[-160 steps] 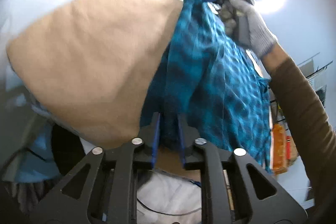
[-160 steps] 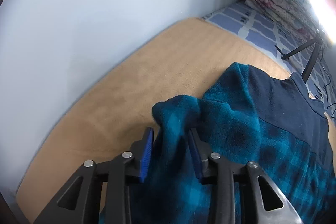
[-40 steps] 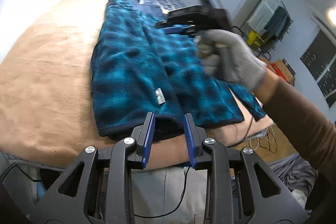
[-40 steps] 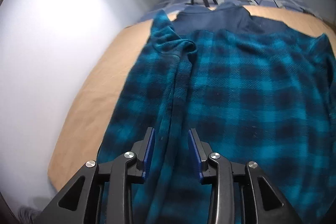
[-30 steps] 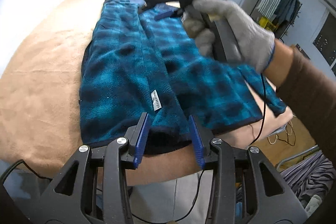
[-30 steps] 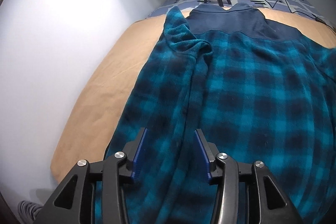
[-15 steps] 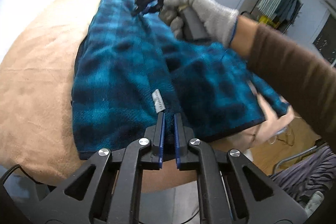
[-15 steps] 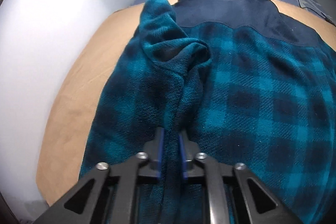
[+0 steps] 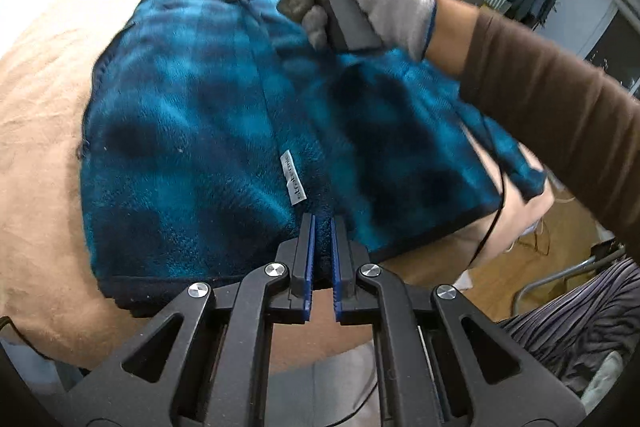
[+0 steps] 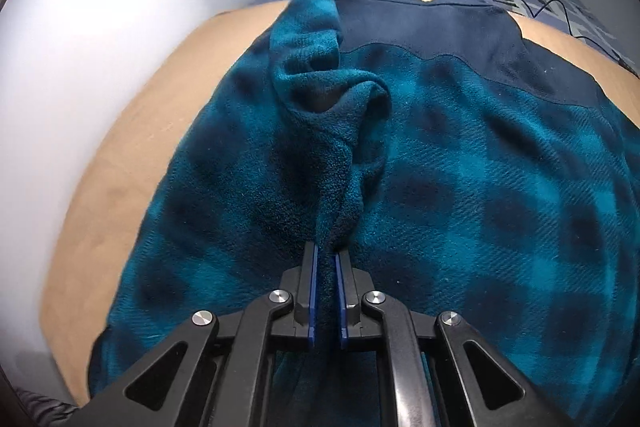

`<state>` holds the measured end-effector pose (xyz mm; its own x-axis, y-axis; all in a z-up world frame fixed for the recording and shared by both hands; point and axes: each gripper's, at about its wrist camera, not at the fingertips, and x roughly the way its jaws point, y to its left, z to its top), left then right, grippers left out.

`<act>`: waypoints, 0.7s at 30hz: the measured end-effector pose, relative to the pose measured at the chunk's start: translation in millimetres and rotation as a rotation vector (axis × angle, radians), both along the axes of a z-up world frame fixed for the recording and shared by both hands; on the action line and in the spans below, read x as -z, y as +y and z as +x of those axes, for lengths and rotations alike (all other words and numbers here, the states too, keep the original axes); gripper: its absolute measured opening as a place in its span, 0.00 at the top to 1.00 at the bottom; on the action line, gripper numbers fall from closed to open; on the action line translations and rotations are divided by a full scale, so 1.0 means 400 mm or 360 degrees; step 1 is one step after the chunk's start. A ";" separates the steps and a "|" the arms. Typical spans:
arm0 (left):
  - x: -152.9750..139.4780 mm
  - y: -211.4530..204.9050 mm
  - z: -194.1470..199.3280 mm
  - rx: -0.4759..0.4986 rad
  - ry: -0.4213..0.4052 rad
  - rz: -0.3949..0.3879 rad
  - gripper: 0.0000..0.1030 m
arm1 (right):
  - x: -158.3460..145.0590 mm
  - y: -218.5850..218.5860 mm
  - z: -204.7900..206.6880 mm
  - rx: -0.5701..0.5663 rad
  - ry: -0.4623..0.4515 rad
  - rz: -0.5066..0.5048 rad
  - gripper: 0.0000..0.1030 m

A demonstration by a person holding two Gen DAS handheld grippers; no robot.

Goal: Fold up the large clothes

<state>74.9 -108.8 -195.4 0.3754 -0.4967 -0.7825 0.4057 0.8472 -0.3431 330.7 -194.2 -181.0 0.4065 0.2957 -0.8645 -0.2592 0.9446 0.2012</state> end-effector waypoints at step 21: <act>-0.320 0.194 -0.097 -0.0100 -0.0370 -0.0140 0.62 | -0.320 -0.441 -0.525 0.0374 -0.0358 0.0039 0.34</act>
